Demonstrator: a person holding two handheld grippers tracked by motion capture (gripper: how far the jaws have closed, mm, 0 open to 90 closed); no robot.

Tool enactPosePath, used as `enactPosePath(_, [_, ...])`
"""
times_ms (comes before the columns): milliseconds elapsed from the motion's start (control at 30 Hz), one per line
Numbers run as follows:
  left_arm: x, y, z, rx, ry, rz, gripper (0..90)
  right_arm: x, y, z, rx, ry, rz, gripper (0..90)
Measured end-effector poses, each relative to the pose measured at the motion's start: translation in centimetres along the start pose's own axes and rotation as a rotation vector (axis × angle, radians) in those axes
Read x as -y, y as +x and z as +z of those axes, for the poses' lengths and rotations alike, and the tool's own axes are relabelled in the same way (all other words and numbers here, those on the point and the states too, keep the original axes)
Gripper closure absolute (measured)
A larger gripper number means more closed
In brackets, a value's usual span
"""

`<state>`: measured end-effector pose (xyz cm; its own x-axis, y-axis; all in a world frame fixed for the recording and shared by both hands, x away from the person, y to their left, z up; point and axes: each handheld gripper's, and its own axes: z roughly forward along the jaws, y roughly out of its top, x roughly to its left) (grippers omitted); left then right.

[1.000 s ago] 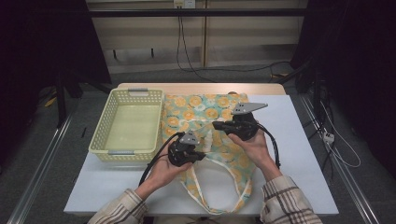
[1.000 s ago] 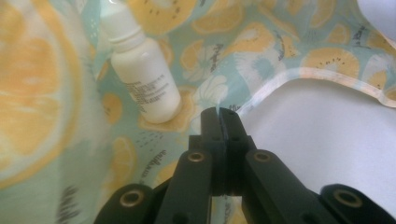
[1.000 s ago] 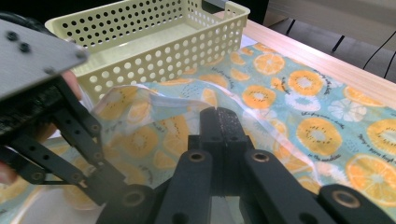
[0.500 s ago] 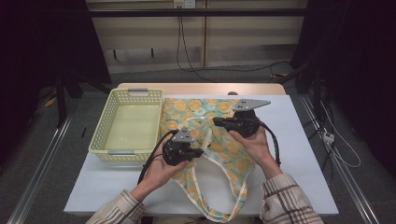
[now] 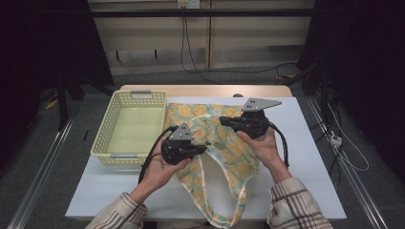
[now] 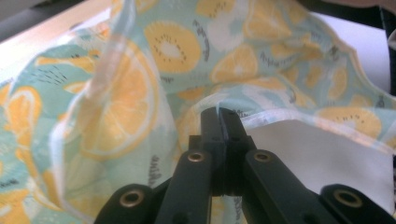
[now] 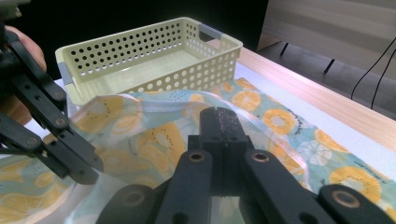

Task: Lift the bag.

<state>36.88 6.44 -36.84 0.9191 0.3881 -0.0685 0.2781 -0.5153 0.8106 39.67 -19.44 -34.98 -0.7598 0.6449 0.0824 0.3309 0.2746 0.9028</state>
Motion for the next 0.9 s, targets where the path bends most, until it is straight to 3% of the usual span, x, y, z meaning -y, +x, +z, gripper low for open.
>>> enactPosePath(333, [-2.0, 0.1, -1.8, 0.023, -0.090, -0.006, 90.0, -1.4, -0.6, -0.2, 0.014, -0.023, 0.006, 90.0])
enactPosePath(667, [-5.2, 0.5, -4.8, 0.016, -0.211, -0.005, 90.0, -4.5, -0.9, -0.9, 0.026, -0.066, -0.022, 90.0])
enactPosePath(900, [-6.6, 0.9, -6.0, -0.002, -0.257, -0.005, 90.0, -6.1, -1.0, -1.3, 0.031, -0.089, -0.026, 90.0])
